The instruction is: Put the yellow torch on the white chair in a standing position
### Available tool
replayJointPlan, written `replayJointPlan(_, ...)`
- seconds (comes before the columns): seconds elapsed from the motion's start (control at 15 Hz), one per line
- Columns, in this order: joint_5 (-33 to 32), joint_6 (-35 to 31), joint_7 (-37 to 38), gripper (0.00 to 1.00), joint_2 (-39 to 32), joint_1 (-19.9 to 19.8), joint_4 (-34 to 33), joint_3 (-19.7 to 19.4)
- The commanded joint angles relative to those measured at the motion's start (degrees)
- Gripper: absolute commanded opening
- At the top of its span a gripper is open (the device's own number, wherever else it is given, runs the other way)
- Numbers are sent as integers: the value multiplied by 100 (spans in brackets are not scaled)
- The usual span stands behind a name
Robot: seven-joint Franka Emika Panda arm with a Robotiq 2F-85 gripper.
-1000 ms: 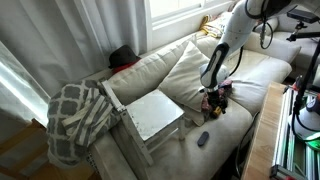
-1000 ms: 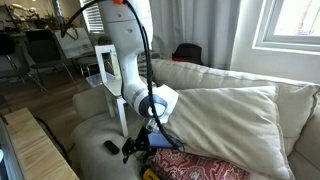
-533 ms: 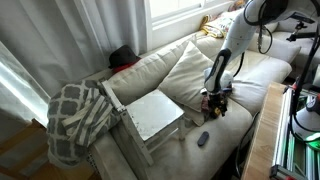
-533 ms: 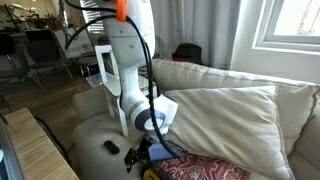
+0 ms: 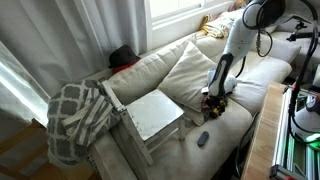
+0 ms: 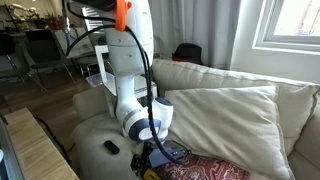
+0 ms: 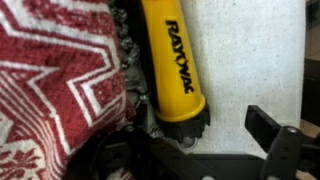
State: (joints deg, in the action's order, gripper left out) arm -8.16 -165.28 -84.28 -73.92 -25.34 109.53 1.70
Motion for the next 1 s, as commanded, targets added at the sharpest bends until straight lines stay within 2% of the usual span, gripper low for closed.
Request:
replayJointPlan(0.0, -291, -618, 70, 100, -246, 80, -147, -161)
replayJointPlan(0.13, -406, -732, 86, 98, -296, 119, -140, -190)
replayJointPlan(0.2, -459, -759, 82, 78, -315, 115, -140, -192)
replayJointPlan(0.33, -539, -818, 82, 70, -325, 86, -134, -183)
replayJointPlan(0.67, -667, -916, 79, 30, -327, 26, -133, -164)
replayJointPlan(0.73, -691, -912, 78, 26, -325, 31, -134, -172)
replayJointPlan(0.93, -712, -776, 73, 24, -206, -36, -56, -143)
